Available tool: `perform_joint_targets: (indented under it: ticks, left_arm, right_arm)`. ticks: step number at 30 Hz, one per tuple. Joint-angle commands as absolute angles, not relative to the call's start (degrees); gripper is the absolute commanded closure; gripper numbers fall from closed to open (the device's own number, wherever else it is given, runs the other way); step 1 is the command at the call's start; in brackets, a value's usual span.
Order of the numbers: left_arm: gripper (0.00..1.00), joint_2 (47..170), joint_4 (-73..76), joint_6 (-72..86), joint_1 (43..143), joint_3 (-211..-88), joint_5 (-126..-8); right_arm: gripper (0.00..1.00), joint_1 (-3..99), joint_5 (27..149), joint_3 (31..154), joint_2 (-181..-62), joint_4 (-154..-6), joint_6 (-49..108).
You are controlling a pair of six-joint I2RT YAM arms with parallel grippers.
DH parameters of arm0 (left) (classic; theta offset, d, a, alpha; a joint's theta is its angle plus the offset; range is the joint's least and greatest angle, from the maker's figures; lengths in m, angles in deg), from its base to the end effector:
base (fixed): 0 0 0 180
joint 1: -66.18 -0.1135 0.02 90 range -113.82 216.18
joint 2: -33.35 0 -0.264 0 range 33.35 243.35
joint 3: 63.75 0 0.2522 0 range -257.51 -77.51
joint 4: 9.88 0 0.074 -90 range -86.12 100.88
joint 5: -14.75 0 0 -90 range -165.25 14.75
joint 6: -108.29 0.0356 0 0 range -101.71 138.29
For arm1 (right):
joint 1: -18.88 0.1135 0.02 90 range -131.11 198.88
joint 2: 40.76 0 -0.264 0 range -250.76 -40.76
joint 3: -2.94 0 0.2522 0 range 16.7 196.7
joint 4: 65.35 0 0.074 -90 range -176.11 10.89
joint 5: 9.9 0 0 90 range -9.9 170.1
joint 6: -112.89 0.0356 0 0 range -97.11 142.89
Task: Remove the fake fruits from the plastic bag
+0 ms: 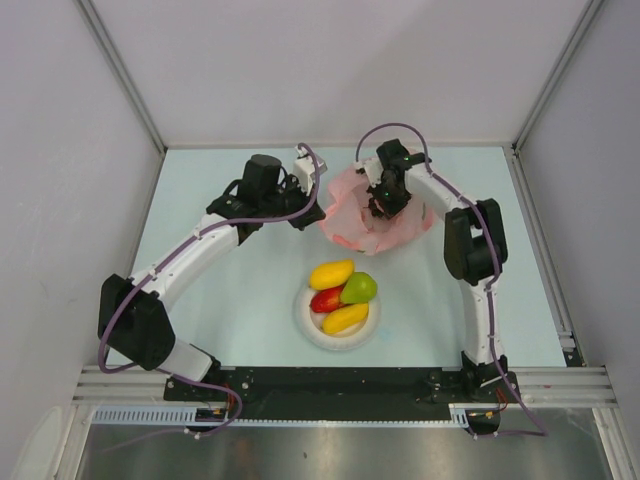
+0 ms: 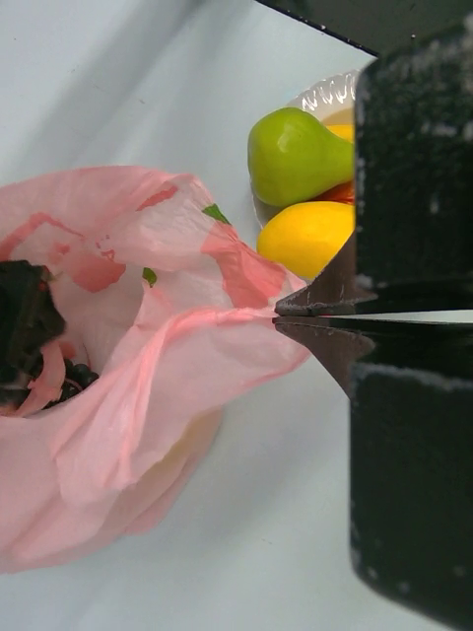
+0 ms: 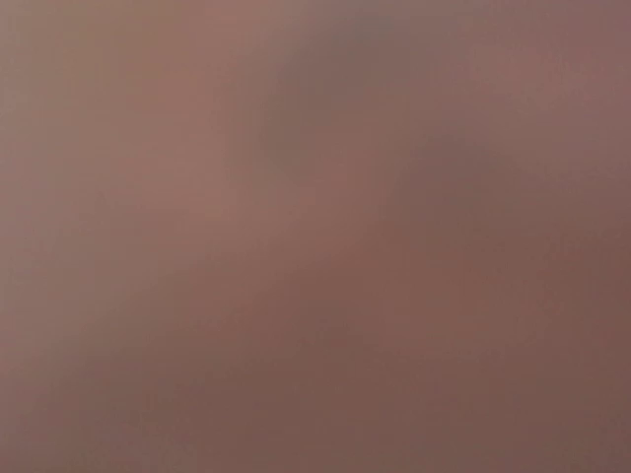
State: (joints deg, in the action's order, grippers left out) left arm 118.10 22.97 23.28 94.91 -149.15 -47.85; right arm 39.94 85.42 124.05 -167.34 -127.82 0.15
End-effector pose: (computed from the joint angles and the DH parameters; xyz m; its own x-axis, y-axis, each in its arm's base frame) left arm 0.2880 -0.1765 0.3230 -0.3987 0.3066 -0.8643 0.8060 0.5668 -0.1707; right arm 0.4369 0.1718 0.2000 -0.6468 -0.6615 -0.3796 -0.6943 0.7167 -0.0659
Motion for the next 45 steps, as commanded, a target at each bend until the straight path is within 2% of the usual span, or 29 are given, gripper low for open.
perform_joint_targets:
  ticks: [1,5,9,11,15,16,17,18,19,21,24,25,28,33,37,39,40,41,45]
  left_arm:
    - [1.00,115.9,21.9,25.2,95.2,-151.0,-46.8]
    - [1.00,116.6,21.8,25.9,96.1,-151.5,-46.2]
    - [1.00,119.8,23.2,26.4,98.5,-156.0,-44.1]
    - [1.00,120.4,23.7,26.8,99.5,-158.5,-43.6]
    - [1.00,120.1,24.8,27.8,99.7,-158.9,-43.7]
    - [1.00,119.7,25.0,28.1,99.7,-158.4,-44.1]
    - [1.00,119.5,25.1,28.6,99.7,-158.0,-44.5]
    - [1.00,119.3,25.1,28.7,99.7,-157.7,-44.6]
    - [1.00,118.9,25.1,28.7,99.7,-157.1,-44.7]
    - [1.00,118.6,24.4,28.4,99.7,-156.4,-44.9]
    - [1.00,118.6,23.8,27.3,99.7,-156.3,-44.7]
    - [1.00,118.8,23.7,26.7,99.6,-156.6,-44.6]
    - [1.00,119.3,24.2,26.2,99.7,-158.1,-44.1]
    - [1.00,119.3,26.5,27.3,99.6,-160.2,-44.7]
    - [1.00,118.6,26.9,28.4,99.6,-160.0,-45.0]
    - [1.00,118.4,27.0,28.5,99.6,-159.7,-45.4]
    - [1.00,118.3,27.2,28.3,99.6,-159.5,-45.5]
    - [1.00,118.3,27.3,28.3,99.6,-159.5,-45.4]
    - [1.00,118.3,27.7,28.7,99.6,-159.2,-45.3]
  right_arm:
    - [1.00,33.1,70.7,120.0,-158.6,-123.0,0.8]
    - [1.00,30.9,65.9,110.0,-151.4,-120.6,0.0]
    - [1.00,30.8,60.8,102.7,-150.3,-119.4,-0.4]
    - [1.00,30.2,61.9,102.7,-149.8,-119.8,-0.1]
    - [1.00,29.6,74.4,110.4,-145.6,-126.0,-1.8]
    - [0.83,29.6,76.7,111.4,-144.8,-127.3,-2.2]
    - [0.36,29.6,78.8,112.4,-144.1,-128.3,-2.9]
    - [0.23,29.9,83.0,114.0,-142.9,-130.2,-3.6]
    - [0.20,30.0,85.4,115.2,-142.4,-131.9,-4.4]
    - [0.25,31.7,89.1,116.5,-141.7,-134.2,-5.3]
    - [0.37,35.1,87.5,115.8,-142.4,-130.4,-3.6]
    - [0.45,35.9,86.5,115.1,-143.3,-129.1,-3.0]
    - [0.55,37.8,83.9,115.4,-148.0,-125.0,0.3]
    - [0.67,38.4,82.0,123.5,-157.3,-122.9,6.4]
    - [0.81,38.8,79.7,131.3,-164.6,-122.2,10.4]
    - [0.80,38.8,75.6,134.7,-168.2,-121.2,13.1]
    - [0.69,39.1,74.2,135.9,-169.2,-120.9,14.1]
    - [0.63,39.2,70.8,136.7,-170.1,-120.2,16.0]
    - [0.49,39.4,68.8,140.7,-174.4,-119.5,20.3]
